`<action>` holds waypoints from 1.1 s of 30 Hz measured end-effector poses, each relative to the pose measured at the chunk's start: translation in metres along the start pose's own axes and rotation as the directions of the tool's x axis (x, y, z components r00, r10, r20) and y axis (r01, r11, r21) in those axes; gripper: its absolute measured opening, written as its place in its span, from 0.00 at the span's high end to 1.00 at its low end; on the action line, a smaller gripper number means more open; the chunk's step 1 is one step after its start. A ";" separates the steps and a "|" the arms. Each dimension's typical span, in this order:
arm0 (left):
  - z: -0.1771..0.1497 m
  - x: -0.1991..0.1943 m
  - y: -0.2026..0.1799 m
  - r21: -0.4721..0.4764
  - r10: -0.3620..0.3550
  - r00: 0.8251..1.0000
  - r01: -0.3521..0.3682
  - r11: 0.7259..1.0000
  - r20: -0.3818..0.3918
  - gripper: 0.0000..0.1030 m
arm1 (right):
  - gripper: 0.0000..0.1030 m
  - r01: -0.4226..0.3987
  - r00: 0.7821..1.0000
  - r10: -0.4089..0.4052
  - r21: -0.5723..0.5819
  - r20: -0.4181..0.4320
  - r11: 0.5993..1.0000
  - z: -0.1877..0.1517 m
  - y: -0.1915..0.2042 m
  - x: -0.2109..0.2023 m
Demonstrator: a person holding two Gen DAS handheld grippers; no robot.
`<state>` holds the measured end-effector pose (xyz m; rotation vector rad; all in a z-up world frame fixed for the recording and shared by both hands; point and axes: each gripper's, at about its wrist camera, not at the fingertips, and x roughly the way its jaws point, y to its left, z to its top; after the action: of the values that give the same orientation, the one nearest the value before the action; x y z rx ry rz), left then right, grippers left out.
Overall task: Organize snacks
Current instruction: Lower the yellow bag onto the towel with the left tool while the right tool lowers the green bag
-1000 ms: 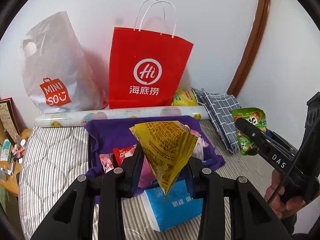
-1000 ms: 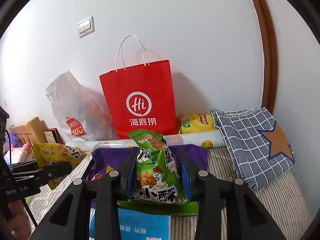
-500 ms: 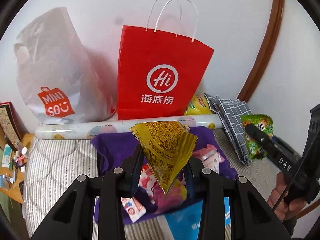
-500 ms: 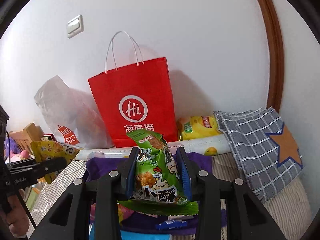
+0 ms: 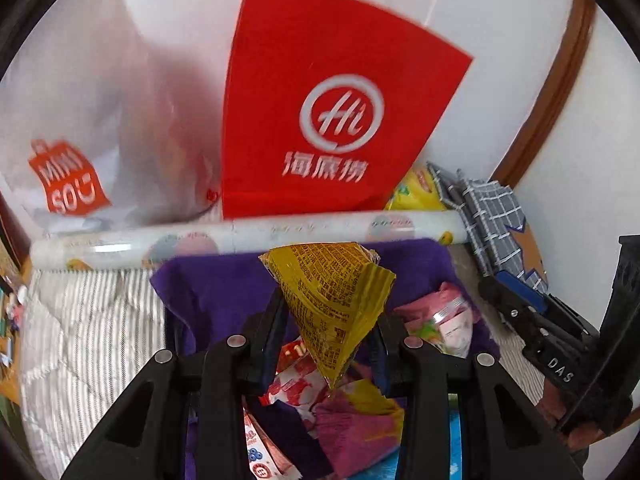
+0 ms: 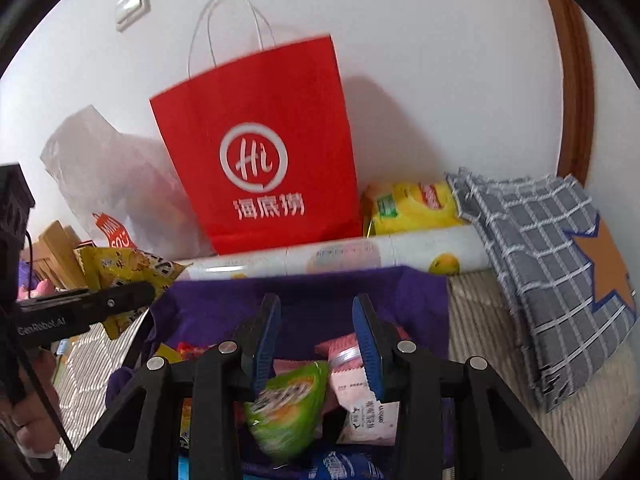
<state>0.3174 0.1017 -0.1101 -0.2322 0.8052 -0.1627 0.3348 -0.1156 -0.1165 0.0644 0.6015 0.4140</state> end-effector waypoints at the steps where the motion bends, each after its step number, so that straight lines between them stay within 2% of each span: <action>1: -0.003 0.005 0.005 -0.019 -0.008 1.000 0.008 1.000 -0.006 0.64 | 0.65 0.001 1.000 -0.001 -0.001 -0.008 1.000 -0.001 0.000 0.003; 3: -0.005 0.017 0.009 -0.019 0.003 0.999 -0.004 1.000 -0.054 0.64 | 0.65 0.010 1.000 -0.010 -0.004 -0.028 1.000 -0.005 0.000 0.011; 5: -0.007 0.022 0.012 -0.026 0.004 0.998 -0.005 1.000 -0.063 0.64 | 0.65 0.006 0.999 -0.006 -0.004 -0.049 1.000 -0.008 0.000 0.017; 10: -0.011 0.036 0.015 -0.045 -0.026 0.991 0.021 0.999 -0.129 0.64 | 0.65 0.025 0.997 -0.027 -0.024 -0.074 0.999 -0.016 0.001 0.026; 19: -0.013 0.043 0.013 -0.033 -0.015 0.988 0.010 0.999 -0.156 0.64 | 0.65 0.027 0.995 -0.027 -0.006 -0.092 1.000 -0.021 -0.007 0.028; 26: -0.013 0.044 0.007 -0.018 -0.004 0.987 0.001 1.000 -0.161 0.63 | 0.65 0.036 0.995 -0.039 -0.034 -0.095 0.999 -0.023 -0.002 0.027; 28: -0.012 0.044 0.009 -0.035 -0.018 0.986 0.013 0.999 -0.167 0.55 | 0.65 0.040 0.995 -0.043 -0.040 -0.089 0.998 -0.023 -0.001 0.026; 29: -0.011 0.043 0.010 -0.048 -0.031 0.985 0.024 0.999 -0.168 0.48 | 0.65 0.043 0.995 -0.046 -0.043 -0.087 0.998 -0.024 -0.001 0.026; 31: -0.009 0.040 0.013 -0.070 -0.048 0.986 0.037 0.997 -0.159 0.44 | 0.65 0.044 0.995 -0.048 -0.048 -0.086 0.998 -0.024 0.000 0.025; 33: -0.007 0.034 0.012 -0.067 -0.031 0.989 0.022 0.997 -0.143 0.38 | 0.65 0.039 0.996 -0.042 -0.049 -0.079 0.998 -0.024 -0.001 0.026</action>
<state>0.3361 0.1045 -0.1421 -0.2956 0.9522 -0.1799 0.3409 -0.1074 -0.1506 -0.0098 0.6708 0.3926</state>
